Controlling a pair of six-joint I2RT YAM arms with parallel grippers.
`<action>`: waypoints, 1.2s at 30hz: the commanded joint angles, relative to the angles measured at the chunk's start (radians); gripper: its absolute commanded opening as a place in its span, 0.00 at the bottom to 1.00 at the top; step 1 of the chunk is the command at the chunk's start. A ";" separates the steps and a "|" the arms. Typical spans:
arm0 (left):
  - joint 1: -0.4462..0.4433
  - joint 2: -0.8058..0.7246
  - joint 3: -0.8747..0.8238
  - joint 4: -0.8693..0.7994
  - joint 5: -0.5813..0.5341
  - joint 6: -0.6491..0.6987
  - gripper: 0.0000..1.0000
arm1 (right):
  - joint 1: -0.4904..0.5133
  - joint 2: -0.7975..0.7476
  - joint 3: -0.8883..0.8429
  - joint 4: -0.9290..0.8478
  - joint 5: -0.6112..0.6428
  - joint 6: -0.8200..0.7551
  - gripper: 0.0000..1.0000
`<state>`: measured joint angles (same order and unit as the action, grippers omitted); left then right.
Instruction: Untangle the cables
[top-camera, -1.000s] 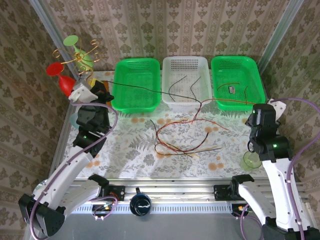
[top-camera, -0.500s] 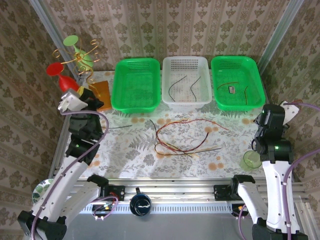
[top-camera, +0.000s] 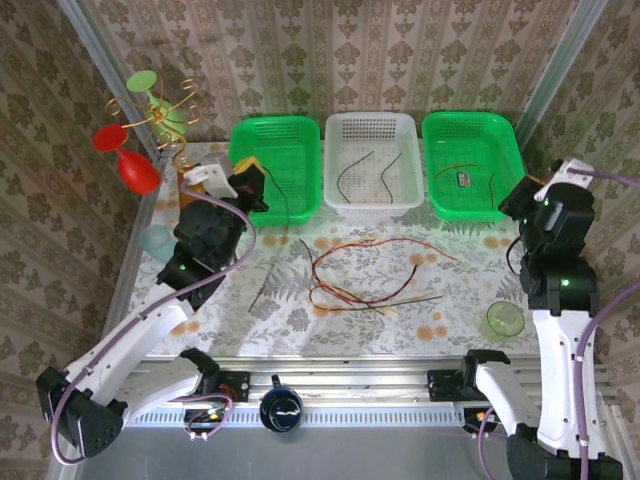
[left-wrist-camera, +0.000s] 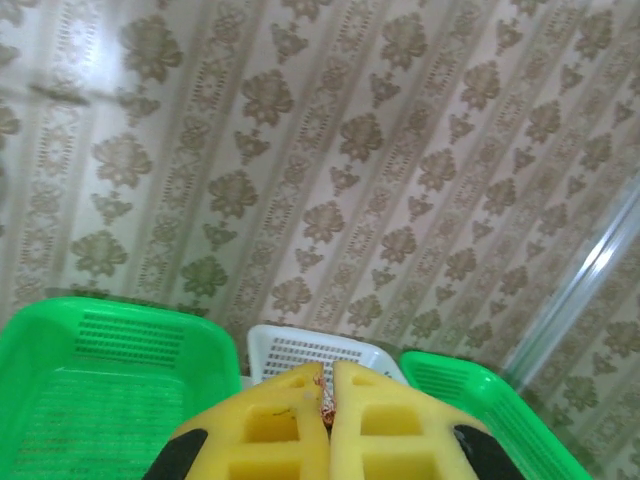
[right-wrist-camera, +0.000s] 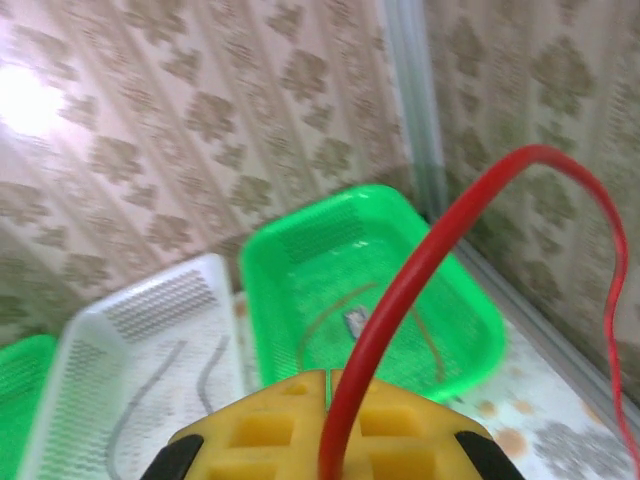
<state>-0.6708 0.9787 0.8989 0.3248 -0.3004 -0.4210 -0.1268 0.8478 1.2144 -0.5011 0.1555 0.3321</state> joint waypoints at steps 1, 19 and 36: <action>-0.036 0.030 0.039 0.074 0.011 0.029 0.00 | -0.002 0.077 0.095 0.095 -0.187 -0.026 0.00; -0.164 0.087 0.009 0.119 -0.063 0.007 0.00 | -0.013 0.560 0.377 0.240 -0.442 -0.022 0.00; -0.181 0.083 -0.011 0.123 -0.085 0.005 0.00 | -0.091 0.940 0.434 0.103 -0.250 0.076 0.00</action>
<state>-0.8410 1.0672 0.9020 0.4129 -0.3672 -0.4149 -0.2199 1.7428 1.6169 -0.3042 -0.2100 0.3683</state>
